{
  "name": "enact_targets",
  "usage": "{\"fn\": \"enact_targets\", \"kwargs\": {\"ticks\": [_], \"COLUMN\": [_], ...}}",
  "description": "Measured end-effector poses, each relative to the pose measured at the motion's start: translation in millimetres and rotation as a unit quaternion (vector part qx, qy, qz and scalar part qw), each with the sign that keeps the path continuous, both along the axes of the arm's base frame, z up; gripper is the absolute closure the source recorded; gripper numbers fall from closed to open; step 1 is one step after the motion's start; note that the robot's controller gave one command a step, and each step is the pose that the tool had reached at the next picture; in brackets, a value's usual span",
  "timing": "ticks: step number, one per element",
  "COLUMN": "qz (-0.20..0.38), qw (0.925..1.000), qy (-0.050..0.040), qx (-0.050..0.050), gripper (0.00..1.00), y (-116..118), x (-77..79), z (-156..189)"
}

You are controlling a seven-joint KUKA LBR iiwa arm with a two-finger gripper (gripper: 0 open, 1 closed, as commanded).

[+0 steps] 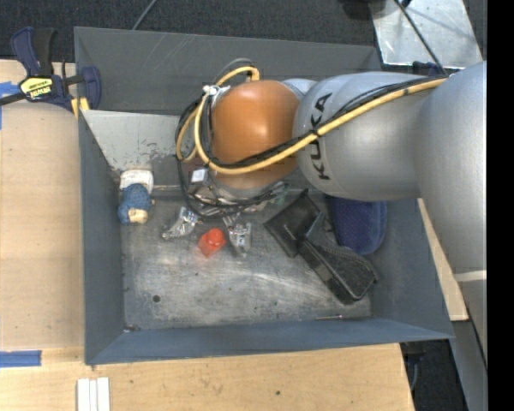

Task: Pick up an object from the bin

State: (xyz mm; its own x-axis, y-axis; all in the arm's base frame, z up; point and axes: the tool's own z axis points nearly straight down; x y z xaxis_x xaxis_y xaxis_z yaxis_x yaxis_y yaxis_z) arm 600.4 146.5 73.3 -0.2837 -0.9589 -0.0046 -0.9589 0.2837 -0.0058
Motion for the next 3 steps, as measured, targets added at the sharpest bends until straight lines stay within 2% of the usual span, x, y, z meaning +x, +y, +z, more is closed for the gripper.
{"fn": "enact_targets", "kwargs": {"ticks": [1, 2, 3], "qz": [0.101, 0.100, 0.098], "qw": [0.9949, 0.9950, 0.9951], "qy": [-0.0010, -0.0029, -0.0023], "qx": [0.000, 0.003, 0.000], "gripper": [0.00, 1.00, 1.00], "y": [6, 10, 10], "x": [-11.9, -10.8, -8.3], "z": [0, 4, 115]}}
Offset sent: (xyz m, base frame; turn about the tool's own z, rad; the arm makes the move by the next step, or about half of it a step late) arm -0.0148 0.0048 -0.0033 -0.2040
